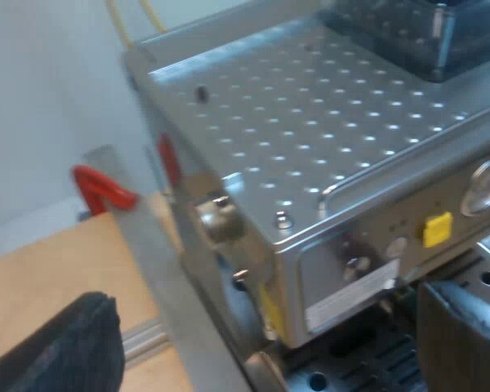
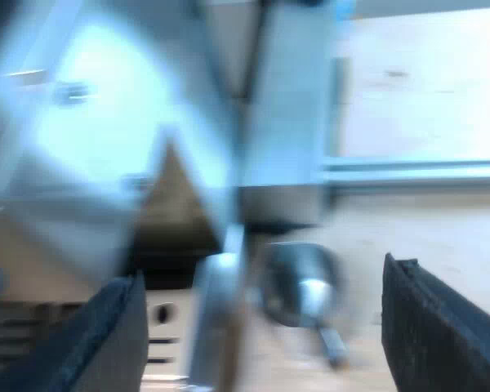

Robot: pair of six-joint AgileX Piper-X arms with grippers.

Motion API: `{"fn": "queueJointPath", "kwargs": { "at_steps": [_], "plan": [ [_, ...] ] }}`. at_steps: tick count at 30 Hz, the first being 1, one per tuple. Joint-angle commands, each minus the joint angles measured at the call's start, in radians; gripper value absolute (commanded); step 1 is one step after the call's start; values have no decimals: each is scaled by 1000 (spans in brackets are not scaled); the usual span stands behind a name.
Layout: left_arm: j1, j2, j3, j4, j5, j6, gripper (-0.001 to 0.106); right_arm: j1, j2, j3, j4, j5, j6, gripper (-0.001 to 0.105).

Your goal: Put the handle in the coffee machine

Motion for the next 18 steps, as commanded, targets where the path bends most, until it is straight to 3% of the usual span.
{"fn": "queueJointPath", "kwargs": {
  "at_steps": [1, 4, 9, 18],
  "plan": [
    [18, -35, -9, -5, 0, 1, 75, -70, -24, -12, 24, -10, -35, 63],
    [23, -81, -9, 10, 2, 1, 75, -157, -46, -12, 54, -8, -80, 63],
    [23, -161, -9, 71, 2, 1, 75, -171, -142, 24, 54, -8, -136, 63],
    [23, -331, -9, 106, 2, -3, 75, -171, -455, 169, 61, 57, -144, 63]
  ]
}}
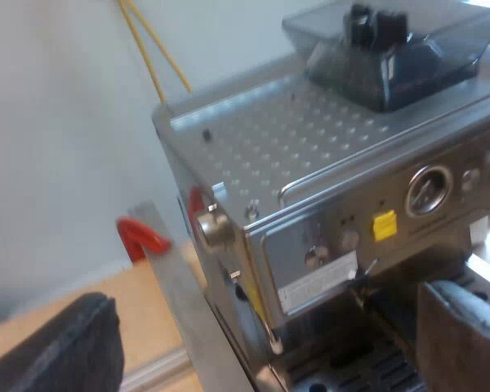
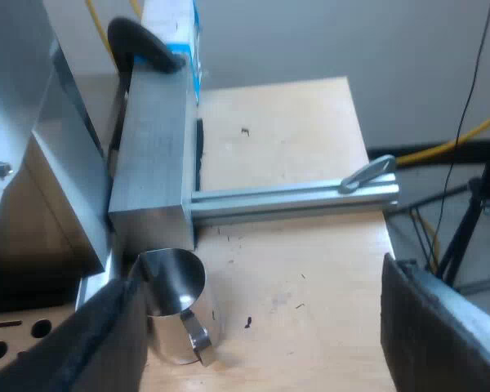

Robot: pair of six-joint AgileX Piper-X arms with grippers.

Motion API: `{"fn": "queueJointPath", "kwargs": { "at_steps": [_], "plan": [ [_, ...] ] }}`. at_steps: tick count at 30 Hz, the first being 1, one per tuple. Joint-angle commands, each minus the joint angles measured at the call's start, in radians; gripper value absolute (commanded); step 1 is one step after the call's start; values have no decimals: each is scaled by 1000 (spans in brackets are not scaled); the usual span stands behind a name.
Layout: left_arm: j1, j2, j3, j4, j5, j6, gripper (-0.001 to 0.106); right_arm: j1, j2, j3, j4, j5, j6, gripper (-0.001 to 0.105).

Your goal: Put the handle in the coffee machine

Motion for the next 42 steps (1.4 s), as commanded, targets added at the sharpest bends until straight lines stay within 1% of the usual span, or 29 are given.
{"fn": "queueJointPath", "kwargs": {
  "at_steps": [1, 3, 5, 6, 8, 9, 11, 12, 13, 14, 15, 16, 17, 18, 20, 21, 22, 23, 28, 30, 33, 34, 35, 36, 37, 39, 40, 42],
  "plan": [
    [1, -47, -8, -3, 0, -8, 75, -3, -71, 28, 1, 8, -21, 63],
    [1, -96, -8, -1, 0, -8, 75, -3, -159, 62, 7, 8, -21, 63],
    [1, -117, -5, 1, 0, -8, 75, -3, -206, 79, 28, 8, -21, 63],
    [1, -154, 7, 16, 0, -8, 75, -3, -249, 88, 59, 8, -21, 63],
    [1, -170, 16, 29, 0, -8, 75, -3, -301, 98, 96, 8, -21, 63],
    [1, -208, 40, 70, 0, -8, 75, -3, -318, 102, 116, 8, -21, 63],
    [1, -229, 56, 97, 0, -7, 75, -3, -346, 106, 133, 8, -21, 63],
    [1, -250, 73, 126, 0, -6, 75, -3, -383, 112, 168, 8, -21, 63],
    [1, -286, 100, 180, -1, 2, 75, -3, -403, 114, 178, 8, -21, 63],
    [1, -304, 114, 197, -1, 9, 75, -3, -429, 115, 195, 8, -19, 63],
    [1, -344, 142, 239, -1, 35, 75, -3, -441, 115, 215, 8, -19, 63],
    [1, -355, 146, 247, -1, 38, 75, -3, -435, 94, 275, 8, -19, 63],
    [1, -388, 168, 273, -4, 46, 75, 2, -433, 91, 300, 8, -28, 63],
    [1, -421, 185, 297, -4, 50, 75, 2, -437, 91, 310, -10, -40, 63],
    [1, -463, 207, 331, -6, 64, 75, 2, -437, 91, 315, -12, -42, 63],
    [1, -460, 204, 376, -6, 83, 75, 2, -437, 91, 314, -11, -39, 63],
    [7, -456, 200, 407, -8, 83, 75, 2, -437, 91, 314, -11, -39, 63],
    [11, -455, 204, 414, -16, 83, 75, 2, -437, 91, 314, -11, -40, 63],
    [16, -458, 204, 380, -24, 78, 75, 2, -437, 97, 314, -11, -40, 63],
    [16, -455, 214, 351, -24, 33, 75, 2, -437, 97, 290, -19, -40, 63],
    [16, -456, 225, 324, -24, 5, 75, 2, -437, 99, 224, -40, -34, 63],
    [16, -456, 242, 278, -24, -56, 75, 2, -434, 99, 209, -49, -34, 63],
    [19, -456, 257, 238, -24, -82, 75, 2, -434, 103, 173, -64, -35, 63],
    [21, -456, 273, 191, -24, -92, 75, 2, -434, 111, 137, -73, -35, 63],
    [20, -456, 282, 168, -24, -95, 75, 2, -434, 115, 121, -75, -35, 63],
    [20, -456, 315, 82, -26, -124, 75, 2, -434, 134, 74, -81, -35, 63],
    [20, -456, 326, 58, -26, -132, 75, 2, -434, 141, 62, -83, -35, 63],
    [20, -454, 366, -28, -26, -144, 75, 2, -434, 174, 22, -82, -35, 63]
  ]
}}
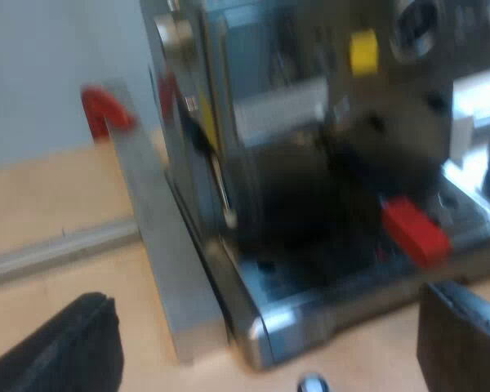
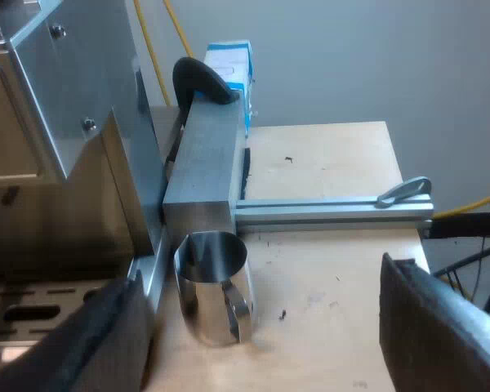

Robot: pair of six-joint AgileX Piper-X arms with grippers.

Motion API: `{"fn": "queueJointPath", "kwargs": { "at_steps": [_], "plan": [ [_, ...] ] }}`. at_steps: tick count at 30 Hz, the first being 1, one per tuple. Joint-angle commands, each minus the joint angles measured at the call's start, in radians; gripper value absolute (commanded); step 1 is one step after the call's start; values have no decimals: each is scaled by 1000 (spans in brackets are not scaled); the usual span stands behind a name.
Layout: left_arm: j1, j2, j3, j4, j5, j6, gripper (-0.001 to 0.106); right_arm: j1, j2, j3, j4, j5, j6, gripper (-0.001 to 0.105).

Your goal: Put the handle in the coffee machine

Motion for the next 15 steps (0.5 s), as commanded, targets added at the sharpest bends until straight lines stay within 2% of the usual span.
{"fn": "queueJointPath", "kwargs": {
  "at_steps": [1, 6, 15],
  "plan": [
    [1, -139, 38, -109, -6, -24, 75, -1, -47, 30, -57, -5, -13, 63],
    [-1, -139, 142, -205, -6, -23, 75, -1, -44, 109, -63, -5, -13, 63],
    [-2, -137, 275, -208, -6, -23, 75, -1, -44, 279, -63, -5, -13, 63]
  ]
}}
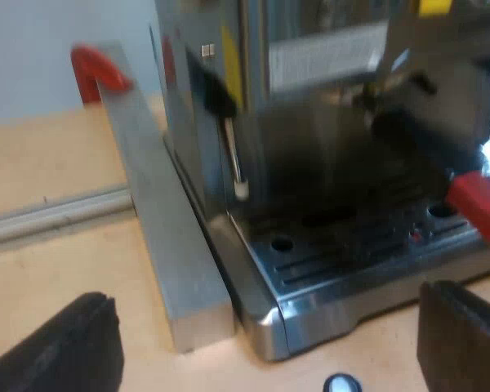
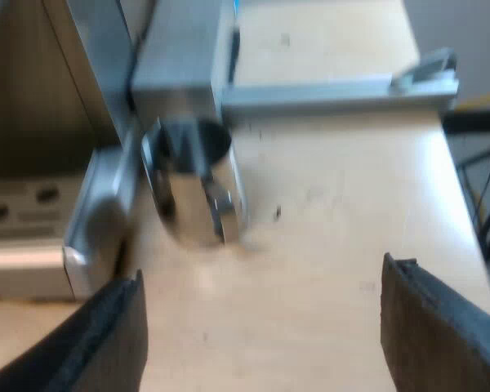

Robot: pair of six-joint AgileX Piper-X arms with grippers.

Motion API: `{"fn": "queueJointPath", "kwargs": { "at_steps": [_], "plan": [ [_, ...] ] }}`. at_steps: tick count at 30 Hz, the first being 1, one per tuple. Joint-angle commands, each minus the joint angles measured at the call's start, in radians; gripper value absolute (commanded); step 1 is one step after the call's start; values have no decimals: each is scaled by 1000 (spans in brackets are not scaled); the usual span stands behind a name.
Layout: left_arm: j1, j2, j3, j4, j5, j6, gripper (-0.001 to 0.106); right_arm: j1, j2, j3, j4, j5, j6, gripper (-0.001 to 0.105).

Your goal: Put the handle in the coffee machine

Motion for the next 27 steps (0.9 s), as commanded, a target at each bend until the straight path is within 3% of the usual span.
{"fn": "queueJointPath", "kwargs": {
  "at_steps": [1, 10, 27],
  "plan": [
    [-2, -138, 19, -20, -5, -11, 75, -1, -46, 27, -14, -5, -13, 63],
    [-2, -137, 79, -13, -5, -3, 75, -1, -45, 166, -54, -5, -4, 63],
    [-17, -136, 79, -13, -5, -2, 75, -1, -45, 173, -67, -5, 11, 63]
  ]
}}
